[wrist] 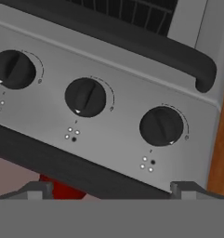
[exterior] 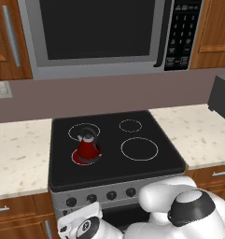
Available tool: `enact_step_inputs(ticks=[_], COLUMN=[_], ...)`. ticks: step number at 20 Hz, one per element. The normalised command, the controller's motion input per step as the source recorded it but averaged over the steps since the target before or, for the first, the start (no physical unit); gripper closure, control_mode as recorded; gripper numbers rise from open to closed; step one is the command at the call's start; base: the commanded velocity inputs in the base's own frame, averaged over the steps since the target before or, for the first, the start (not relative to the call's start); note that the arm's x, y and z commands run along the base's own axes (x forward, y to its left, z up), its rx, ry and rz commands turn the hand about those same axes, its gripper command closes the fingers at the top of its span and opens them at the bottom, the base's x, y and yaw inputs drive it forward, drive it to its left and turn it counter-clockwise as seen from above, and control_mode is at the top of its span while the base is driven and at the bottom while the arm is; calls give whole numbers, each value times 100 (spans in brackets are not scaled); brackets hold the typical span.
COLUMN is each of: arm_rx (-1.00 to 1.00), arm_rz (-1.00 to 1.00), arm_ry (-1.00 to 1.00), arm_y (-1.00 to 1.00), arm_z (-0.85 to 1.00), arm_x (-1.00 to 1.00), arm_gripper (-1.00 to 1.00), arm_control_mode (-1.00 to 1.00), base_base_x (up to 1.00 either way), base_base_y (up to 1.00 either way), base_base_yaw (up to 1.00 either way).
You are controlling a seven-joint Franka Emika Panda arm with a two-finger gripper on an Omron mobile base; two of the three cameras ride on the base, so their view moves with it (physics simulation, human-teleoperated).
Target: The kettle is done boiling. Turn off the stove, then wait for 300 timesteps before moving the kettle to the dining table.
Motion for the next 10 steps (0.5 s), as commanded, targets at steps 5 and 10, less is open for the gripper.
enact_step_inputs(ticks=[5, 10], arm_rx=[0, 0], arm_rz=[0, 0], arm_ry=[3, 3], arm_y=[0, 11], arm_z=[-6, -12], arm_x=[7, 5], arm_gripper=[-100, -100], arm_control_mode=[-100, -100], base_base_x=[0, 0], base_base_y=[0, 0], base_base_yaw=[0, 0])
